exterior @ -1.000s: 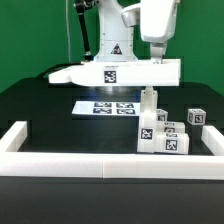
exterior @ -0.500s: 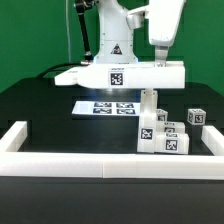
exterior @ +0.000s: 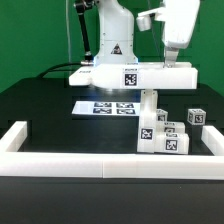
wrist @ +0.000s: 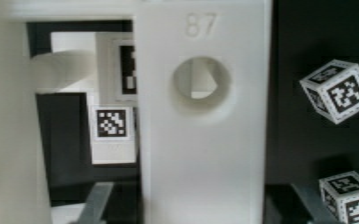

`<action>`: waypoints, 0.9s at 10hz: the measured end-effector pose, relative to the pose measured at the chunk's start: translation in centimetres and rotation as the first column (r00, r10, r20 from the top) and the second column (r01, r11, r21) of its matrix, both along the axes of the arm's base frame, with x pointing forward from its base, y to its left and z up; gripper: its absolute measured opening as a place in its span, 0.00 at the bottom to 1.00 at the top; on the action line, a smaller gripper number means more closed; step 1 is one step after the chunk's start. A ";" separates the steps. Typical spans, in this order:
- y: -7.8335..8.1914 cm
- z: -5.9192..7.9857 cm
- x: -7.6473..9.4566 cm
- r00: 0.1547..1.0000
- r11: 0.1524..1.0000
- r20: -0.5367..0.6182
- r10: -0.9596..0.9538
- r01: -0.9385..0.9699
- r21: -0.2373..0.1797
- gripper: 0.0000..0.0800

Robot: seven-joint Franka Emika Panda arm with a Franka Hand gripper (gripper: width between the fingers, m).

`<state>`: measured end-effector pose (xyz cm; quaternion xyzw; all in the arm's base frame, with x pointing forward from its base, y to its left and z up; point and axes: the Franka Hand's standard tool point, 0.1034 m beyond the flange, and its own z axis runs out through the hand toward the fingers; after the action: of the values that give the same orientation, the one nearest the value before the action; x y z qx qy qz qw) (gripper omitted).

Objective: Assemble chair

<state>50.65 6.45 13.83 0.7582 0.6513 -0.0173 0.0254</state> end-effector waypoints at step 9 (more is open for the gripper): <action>0.8 -0.4 -0.3 1.000 1.000 0.014 0.010 -0.010 0.002 0.36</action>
Offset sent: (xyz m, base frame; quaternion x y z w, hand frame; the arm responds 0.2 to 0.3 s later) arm -0.0130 0.0093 0.0023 -0.0266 0.0046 -0.0169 0.9995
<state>50.31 7.28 13.44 0.7549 0.6551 -0.0109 0.0292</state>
